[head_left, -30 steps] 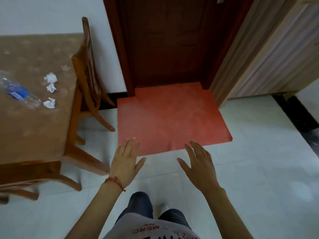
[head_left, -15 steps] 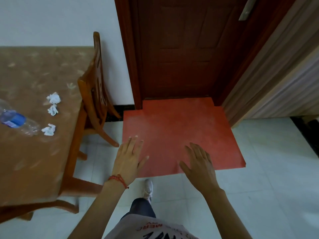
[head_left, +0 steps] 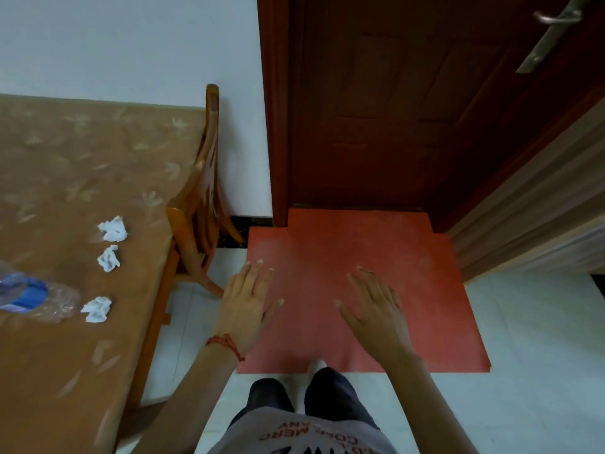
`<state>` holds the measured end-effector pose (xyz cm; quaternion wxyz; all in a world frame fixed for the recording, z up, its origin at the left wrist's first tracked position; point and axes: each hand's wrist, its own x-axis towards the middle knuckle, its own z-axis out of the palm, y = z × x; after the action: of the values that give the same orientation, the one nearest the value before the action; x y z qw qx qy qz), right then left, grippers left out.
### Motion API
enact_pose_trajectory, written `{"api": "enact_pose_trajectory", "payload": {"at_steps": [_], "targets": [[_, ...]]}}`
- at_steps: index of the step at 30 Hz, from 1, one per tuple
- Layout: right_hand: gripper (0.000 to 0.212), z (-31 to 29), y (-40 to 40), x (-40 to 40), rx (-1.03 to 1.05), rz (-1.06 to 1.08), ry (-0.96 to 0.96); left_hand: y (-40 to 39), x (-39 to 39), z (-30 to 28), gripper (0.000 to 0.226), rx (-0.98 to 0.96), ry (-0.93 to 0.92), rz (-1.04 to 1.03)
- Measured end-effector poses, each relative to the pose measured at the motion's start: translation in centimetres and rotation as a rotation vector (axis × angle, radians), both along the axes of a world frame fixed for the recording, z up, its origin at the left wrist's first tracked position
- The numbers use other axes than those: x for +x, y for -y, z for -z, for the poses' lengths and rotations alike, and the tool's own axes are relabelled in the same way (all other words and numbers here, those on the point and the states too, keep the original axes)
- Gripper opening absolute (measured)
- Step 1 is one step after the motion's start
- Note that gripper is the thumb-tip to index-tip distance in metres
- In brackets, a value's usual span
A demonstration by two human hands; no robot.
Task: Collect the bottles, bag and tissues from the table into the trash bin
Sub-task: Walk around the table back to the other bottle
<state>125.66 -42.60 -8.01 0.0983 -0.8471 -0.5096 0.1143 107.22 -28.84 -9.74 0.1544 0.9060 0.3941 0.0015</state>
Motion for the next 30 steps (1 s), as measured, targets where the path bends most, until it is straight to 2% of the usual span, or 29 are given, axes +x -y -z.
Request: {"api": "enact_pose_trajectory", "payload": {"at_steps": [7,10,16,23,30], "targets": [[0.066,0.5,-7.8,3.5,0.0,-0.133,-0.021,-4.1,1.8,1.0,0.065,-0.045,-0.011,-0.15],[0.057,0.6,-11.6,4.9,-0.018,-0.252,-0.004,-5.7,2.5,1.0,0.067,-0.058,-0.033,-0.248],[0.059,-0.1,-19.1,6.2,0.006,-0.546,-0.005,-7.6,2.9,1.1,0.056,-0.051,-0.063,-0.478],[0.059,0.6,-25.0,4.1,-0.001,-0.89,-0.037,-6.8,1.0,0.6,0.06,-0.033,-0.014,-0.801],[0.054,0.6,-27.6,-2.0,0.024,-1.204,-0.045,-3.6,-2.9,0.4,0.065,-0.012,-0.025,-1.115]]}}
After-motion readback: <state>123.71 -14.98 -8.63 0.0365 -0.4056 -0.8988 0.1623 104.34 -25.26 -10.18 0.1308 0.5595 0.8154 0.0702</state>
